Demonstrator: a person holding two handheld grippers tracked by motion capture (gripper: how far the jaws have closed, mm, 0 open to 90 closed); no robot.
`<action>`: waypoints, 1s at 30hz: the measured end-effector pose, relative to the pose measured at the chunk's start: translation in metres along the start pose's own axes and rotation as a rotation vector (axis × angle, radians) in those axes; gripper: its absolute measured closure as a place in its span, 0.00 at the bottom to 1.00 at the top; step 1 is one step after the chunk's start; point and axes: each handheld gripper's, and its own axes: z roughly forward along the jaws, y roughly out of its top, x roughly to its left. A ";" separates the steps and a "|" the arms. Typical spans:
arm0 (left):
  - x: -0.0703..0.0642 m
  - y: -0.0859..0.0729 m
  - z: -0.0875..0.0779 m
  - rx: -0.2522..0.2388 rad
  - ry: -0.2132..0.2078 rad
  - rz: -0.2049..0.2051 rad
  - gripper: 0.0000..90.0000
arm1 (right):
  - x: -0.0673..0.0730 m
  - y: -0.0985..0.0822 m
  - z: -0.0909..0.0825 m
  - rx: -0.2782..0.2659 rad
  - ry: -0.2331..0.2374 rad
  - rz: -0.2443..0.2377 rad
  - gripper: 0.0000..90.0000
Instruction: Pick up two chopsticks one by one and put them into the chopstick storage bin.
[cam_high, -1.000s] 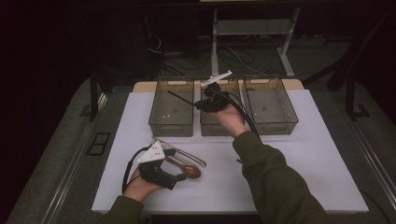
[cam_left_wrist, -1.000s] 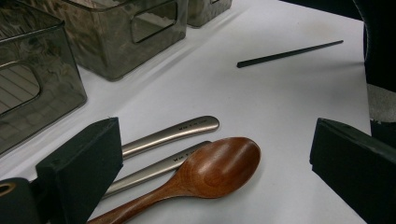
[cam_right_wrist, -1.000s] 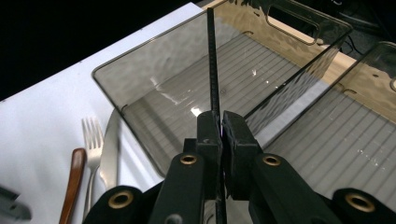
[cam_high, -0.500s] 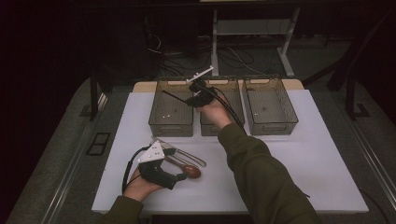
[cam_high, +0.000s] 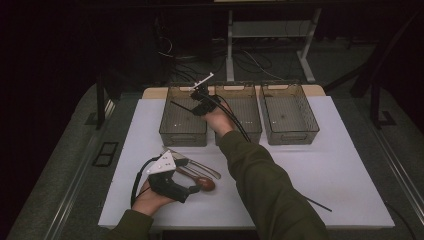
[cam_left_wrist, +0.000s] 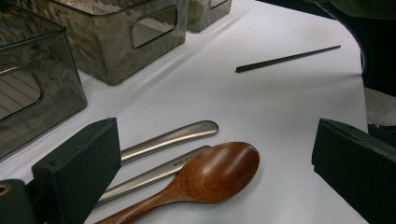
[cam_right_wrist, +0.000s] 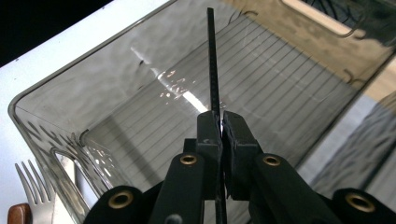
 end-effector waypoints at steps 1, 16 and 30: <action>0.000 0.000 0.000 0.000 0.000 -0.001 0.00 | 0.000 0.000 0.002 0.006 0.001 -0.001 0.94; 0.001 0.000 0.000 0.001 0.001 0.004 0.00 | -0.001 0.001 -0.012 -0.049 0.053 0.025 0.72; -0.001 0.000 0.000 0.001 0.011 -0.006 0.00 | -0.009 -0.019 -0.068 -0.157 0.167 -0.046 0.47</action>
